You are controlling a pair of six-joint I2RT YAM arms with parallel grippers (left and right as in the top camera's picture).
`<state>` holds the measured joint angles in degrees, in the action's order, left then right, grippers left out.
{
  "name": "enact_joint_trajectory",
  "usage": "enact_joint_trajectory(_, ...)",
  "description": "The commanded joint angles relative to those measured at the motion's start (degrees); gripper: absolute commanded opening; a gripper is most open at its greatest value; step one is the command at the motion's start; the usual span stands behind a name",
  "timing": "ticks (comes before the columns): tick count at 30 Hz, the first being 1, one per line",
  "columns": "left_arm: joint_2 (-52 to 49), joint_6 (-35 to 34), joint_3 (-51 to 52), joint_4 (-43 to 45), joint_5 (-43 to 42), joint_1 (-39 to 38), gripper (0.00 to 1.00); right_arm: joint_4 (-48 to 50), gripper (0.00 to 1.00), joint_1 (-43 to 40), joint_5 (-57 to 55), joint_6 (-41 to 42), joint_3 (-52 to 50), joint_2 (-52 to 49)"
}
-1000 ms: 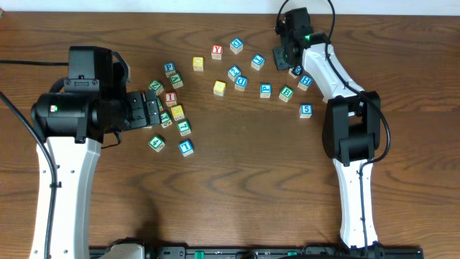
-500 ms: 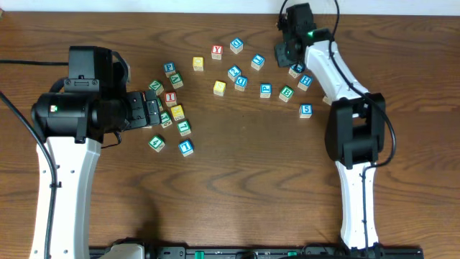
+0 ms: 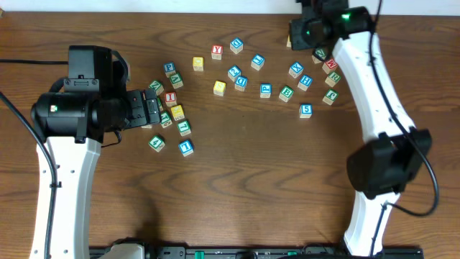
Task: Spell out AI2
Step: 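Lift the A block and carry it toward the table center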
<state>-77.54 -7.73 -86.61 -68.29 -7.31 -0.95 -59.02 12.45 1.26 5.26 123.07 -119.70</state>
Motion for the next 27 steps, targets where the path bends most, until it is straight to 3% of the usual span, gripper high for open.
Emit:
enact_joint_trajectory(1, 0.3, -0.5, -0.8, 0.0, 0.5, 0.2, 0.98, -4.7, 0.16, 0.2, 0.9, 6.0, 0.3, 3.5)
enact_joint_trajectory(12, 0.3, -0.5, -0.8, 0.0, 0.5, 0.2, 0.98, -22.1, 0.19, 4.9, 2.5, 7.0, -0.1, 4.0)
enact_joint_trajectory(27, 0.3, -0.5, -0.8, 0.0, 0.5, 0.2, 0.98, -18.3, 0.18, 16.4, 2.2, 13.0, -0.3, -5.3)
